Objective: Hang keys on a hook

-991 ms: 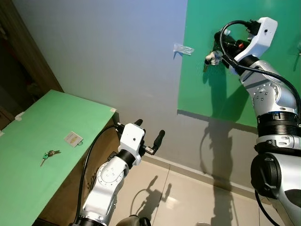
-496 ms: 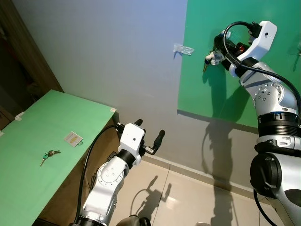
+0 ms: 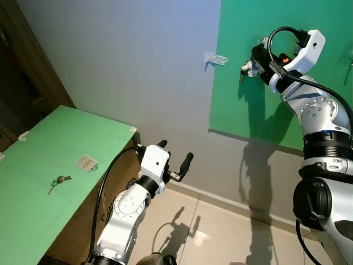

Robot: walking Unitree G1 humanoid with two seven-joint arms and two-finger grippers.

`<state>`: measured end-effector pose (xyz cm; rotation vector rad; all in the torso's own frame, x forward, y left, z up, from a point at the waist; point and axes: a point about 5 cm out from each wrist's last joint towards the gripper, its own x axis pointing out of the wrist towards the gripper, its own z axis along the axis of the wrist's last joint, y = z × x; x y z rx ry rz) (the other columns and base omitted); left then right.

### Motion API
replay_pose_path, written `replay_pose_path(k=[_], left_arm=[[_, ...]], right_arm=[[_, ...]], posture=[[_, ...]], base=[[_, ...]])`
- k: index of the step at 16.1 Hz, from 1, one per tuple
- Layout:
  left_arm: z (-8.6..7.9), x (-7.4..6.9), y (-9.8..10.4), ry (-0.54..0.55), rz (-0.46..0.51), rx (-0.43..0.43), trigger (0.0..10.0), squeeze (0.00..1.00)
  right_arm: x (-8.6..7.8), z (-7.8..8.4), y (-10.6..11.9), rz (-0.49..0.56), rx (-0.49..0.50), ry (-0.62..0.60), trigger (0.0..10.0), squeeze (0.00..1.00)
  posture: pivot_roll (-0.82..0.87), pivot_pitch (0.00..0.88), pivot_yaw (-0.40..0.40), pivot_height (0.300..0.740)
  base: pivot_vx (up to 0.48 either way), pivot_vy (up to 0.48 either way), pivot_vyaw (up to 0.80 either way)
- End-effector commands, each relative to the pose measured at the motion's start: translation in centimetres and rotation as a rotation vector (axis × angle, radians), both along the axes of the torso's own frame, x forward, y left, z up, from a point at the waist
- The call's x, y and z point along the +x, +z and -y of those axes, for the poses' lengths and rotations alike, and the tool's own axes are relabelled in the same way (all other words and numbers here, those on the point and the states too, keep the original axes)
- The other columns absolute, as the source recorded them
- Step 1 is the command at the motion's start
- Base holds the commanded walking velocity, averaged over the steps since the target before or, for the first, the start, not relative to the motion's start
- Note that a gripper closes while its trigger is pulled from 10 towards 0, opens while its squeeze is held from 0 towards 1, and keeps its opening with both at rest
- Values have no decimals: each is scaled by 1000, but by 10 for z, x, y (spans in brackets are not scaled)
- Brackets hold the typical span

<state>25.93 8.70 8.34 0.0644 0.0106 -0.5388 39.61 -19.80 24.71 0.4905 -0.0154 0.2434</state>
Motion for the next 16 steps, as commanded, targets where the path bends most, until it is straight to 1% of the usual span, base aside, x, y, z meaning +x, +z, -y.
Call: replay_pose_path(k=[1, 2, 3, 4, 5, 6, 7, 8, 9, 11, 13, 14, 15, 16], left_arm=[[-1, -2, -5, 6, -21, 17, 10000, 0], [-2, -1, -5, 7, -21, 18, 10000, 0], [-2, -2, -5, 6, -21, 18, 10000, 0], [-2, -1, -5, 6, -21, 18, 10000, 0], [-2, -1, -5, 7, -21, 18, 10000, 0], [-2, -1, -5, 7, -21, 18, 10000, 0], [-1, -1, -5, 6, -20, 18, 10000, 0], [-1, -1, -5, 6, -20, 18, 10000, 0], [-1, -1, -5, 5, -19, 19, 10000, 0], [-1, -1, -5, 3, -18, 19, 10000, 0], [-1, -1, -4, 3, -17, 19, 10000, 0], [-1, -1, -4, 4, -17, 19, 10000, 0], [-1, -1, -4, 4, -17, 20, 10000, 0], [-1, -1, -4, 3, -17, 20, 10000, 0]], right_arm=[[0, 3, -7, -23, -65, -36, 0, 133], [-2, 0, 5, 85, -252, -65, 0, 133], [-4, -2, 10, 121, -291, -64, 0, 129], [-8, -6, 24, 216, -380, -73, 0, 125], [-8, -6, 27, 233, -388, -76, 0, 129], [-11, -6, 39, 300, -439, -99, 0, 133], [-12, -5, 49, 337, -452, -109, 0, 129], [-13, -4, 52, 351, -453, -110, 0, 129], [-15, -1, 63, 383, -445, -112, 0, 133], [-15, 3, 63, 381, -432, -118, 0, 129], [-15, 3, 61, 367, -402, -96, 0, 133], [-16, 2, 60, 364, -393, -81, 0, 133], [-18, -4, 56, 355, -377, -21, 0, 129], [-20, -7, 55, 352, -369, 5, 0, 129]], posture=[[-203, 19, 95, 740], [-203, 19, 95, 740], [-204, 18, 94, 740], [-204, 18, 93, 740], [-204, 18, 93, 740], [-204, 18, 93, 740], [-206, 14, 93, 740], [-206, 14, 93, 740], [-208, 10, 93, 740], [-208, 10, 93, 740], [-208, 7, 92, 740], [-208, 7, 92, 740], [-208, 7, 92, 740], [-208, 7, 92, 740]], base=[[0, 0, 0], [0, 0, 0], [0, 0, 0], [0, 0, 0], [0, 0, 0], [0, 0, 0], [0, 0, 0], [0, 0, 0], [0, 0, 0], [0, 0, 0], [0, 0, 0], [0, 0, 0], [0, 0, 0], [0, 0, 0]])
